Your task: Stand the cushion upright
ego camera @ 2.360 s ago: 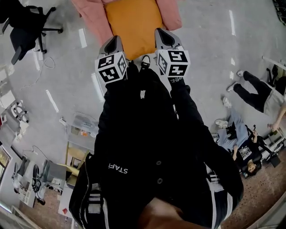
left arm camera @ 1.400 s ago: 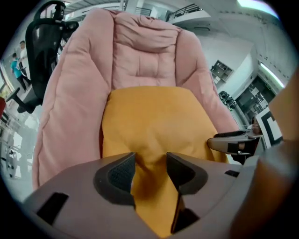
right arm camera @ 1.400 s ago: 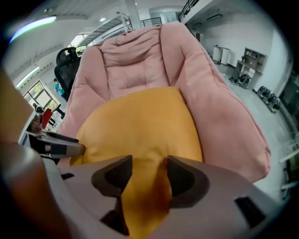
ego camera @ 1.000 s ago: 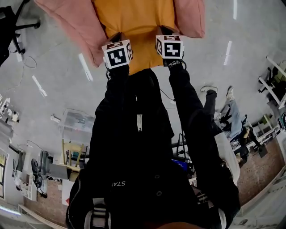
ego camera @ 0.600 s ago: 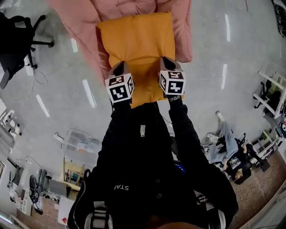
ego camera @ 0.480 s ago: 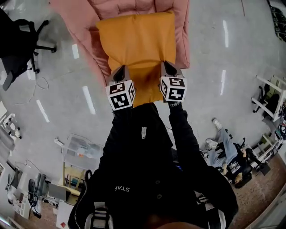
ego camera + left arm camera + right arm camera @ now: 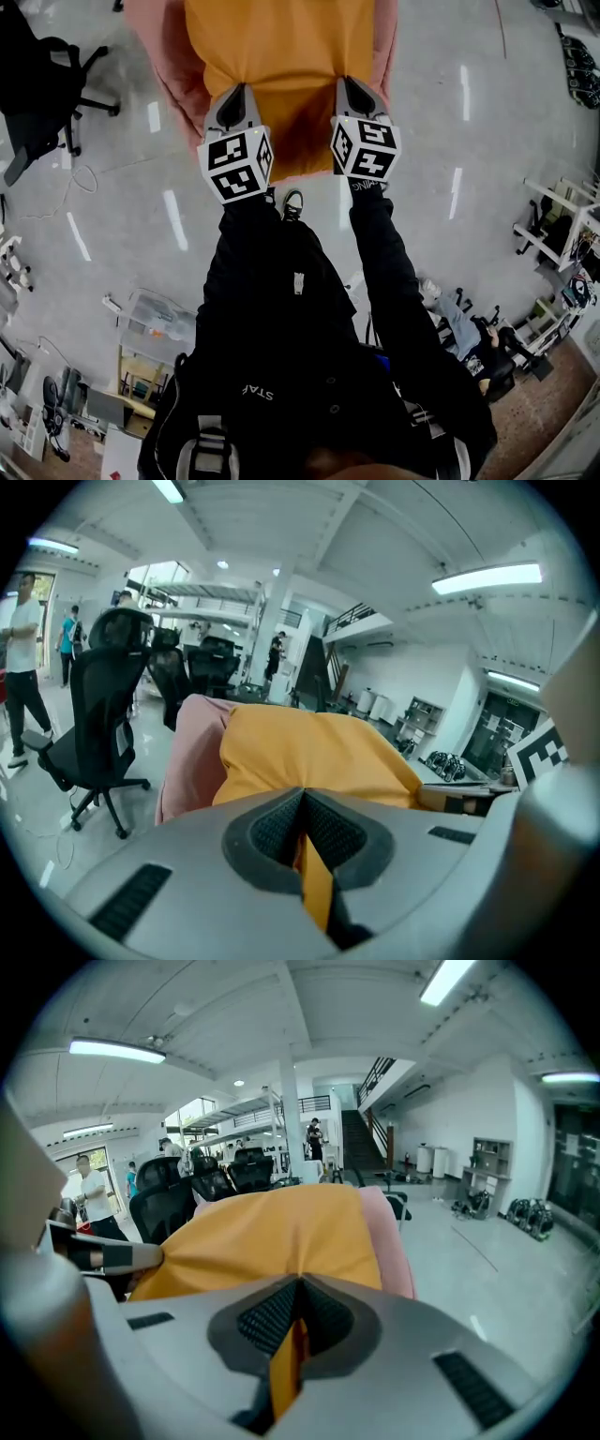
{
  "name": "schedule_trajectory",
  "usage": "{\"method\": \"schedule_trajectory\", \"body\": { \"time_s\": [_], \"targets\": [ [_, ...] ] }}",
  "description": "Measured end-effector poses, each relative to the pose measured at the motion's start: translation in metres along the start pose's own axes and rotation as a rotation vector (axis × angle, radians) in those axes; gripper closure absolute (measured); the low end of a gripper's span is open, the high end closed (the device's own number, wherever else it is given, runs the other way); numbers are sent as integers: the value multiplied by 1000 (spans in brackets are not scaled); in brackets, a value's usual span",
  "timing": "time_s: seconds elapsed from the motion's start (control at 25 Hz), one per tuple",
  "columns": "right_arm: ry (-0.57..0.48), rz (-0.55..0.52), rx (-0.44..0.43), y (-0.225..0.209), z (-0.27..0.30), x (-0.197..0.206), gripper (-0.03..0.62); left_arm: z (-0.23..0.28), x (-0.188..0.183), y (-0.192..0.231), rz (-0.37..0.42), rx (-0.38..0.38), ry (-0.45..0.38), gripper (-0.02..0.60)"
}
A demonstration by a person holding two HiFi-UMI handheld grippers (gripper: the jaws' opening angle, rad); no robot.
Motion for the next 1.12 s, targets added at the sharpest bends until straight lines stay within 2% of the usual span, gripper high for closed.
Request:
{"method": "schedule_trajectory", "body": {
  "time_s": [0.28, 0.44, 0.52, 0.76, 0.92, 1.12],
  "targets": [
    [-135, -12, 13, 12, 26, -52, 574, 19, -53, 13, -11, -29, -141, 575],
    [-177, -32, 29, 9, 59, -62, 574, 47, -65, 22, 21, -15, -186, 575],
    [-142, -47, 23, 6, 83, -53, 574, 68, -54, 28, 41, -18, -155, 575],
    [83, -59, 2, -6, 135, 16, 574, 111, 19, 52, 41, -34, 53, 575],
    [147, -42, 19, -11, 150, 46, 574, 125, 45, 60, 41, -12, 90, 575],
    [192, -39, 54, -21, 158, 57, 572, 142, 63, 57, 51, -10, 154, 574]
  ]
}}
Point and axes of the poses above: the fingertips, and each gripper's own axes: z forward along the fingers, y to its left, x out of its underside, the point moved 6 cm from there along -z, backward along the fingers, and after that the axes turned 4 degrees about -y, right-handed, at the moved point
